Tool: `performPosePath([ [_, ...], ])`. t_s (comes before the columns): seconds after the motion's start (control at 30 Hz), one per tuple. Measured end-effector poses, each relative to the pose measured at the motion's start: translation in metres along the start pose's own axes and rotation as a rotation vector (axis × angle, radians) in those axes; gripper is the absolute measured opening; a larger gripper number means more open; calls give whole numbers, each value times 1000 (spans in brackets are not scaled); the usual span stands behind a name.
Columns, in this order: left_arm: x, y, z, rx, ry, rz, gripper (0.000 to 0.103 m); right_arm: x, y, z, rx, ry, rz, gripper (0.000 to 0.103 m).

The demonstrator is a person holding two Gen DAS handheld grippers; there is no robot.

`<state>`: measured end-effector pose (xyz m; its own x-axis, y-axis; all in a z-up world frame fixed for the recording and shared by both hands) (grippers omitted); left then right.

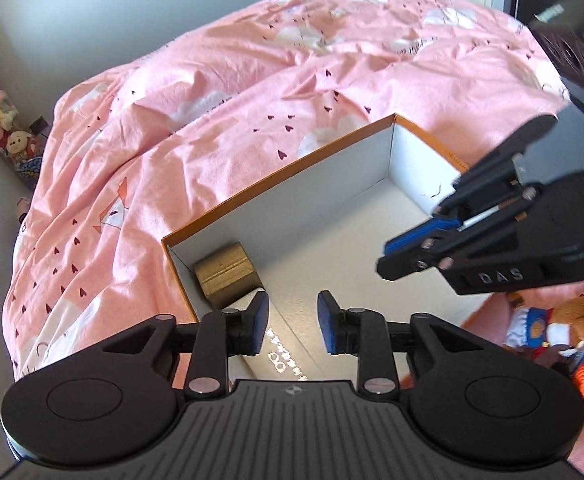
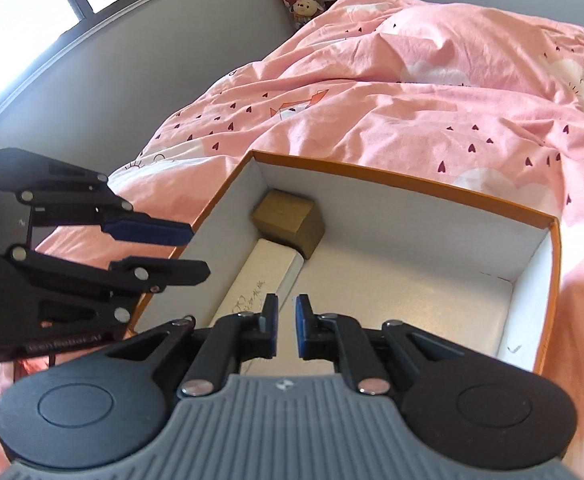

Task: Organize objects
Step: 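Move both grippers back to the items beside the shoebox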

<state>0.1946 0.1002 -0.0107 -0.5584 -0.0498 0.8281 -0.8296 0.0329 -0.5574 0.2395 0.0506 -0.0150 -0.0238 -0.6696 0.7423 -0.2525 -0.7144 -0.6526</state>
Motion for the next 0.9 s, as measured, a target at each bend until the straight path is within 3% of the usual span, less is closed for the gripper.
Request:
performPosePath([
  [0.17, 37, 24, 16, 101, -4, 24, 43, 27, 34, -22, 42, 73, 8, 14],
  [0.3, 54, 48, 25, 215, 55, 11, 43, 45, 62, -36, 1, 79, 12, 22],
  [0.53, 42, 97, 29, 408, 154, -102, 43, 66, 113, -58, -47, 132, -19, 23],
  [0.67, 33, 118, 30, 495, 196, -149, 43, 67, 140, -67, -93, 121, -64, 23],
  [0.8, 19, 124, 27, 581, 267, -200, 60, 65, 161, -75, -139, 75, -99, 24],
  [0.9, 7, 126, 24, 654, 286, -249, 60, 64, 168, -80, -163, 59, -106, 24],
])
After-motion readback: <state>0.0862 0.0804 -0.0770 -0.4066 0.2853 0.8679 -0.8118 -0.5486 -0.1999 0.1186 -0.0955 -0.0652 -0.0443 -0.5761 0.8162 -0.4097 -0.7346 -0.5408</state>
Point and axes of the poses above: each gripper's, at about its wrist camera, not at the fingertips, and x roughly against the way its jaws point, z to its right, y to its underside, the point moved 4 cm from there along -x, roughly the way its jaws point, and after that the axes turned 13 degrees about x, right-handed, at the moved point
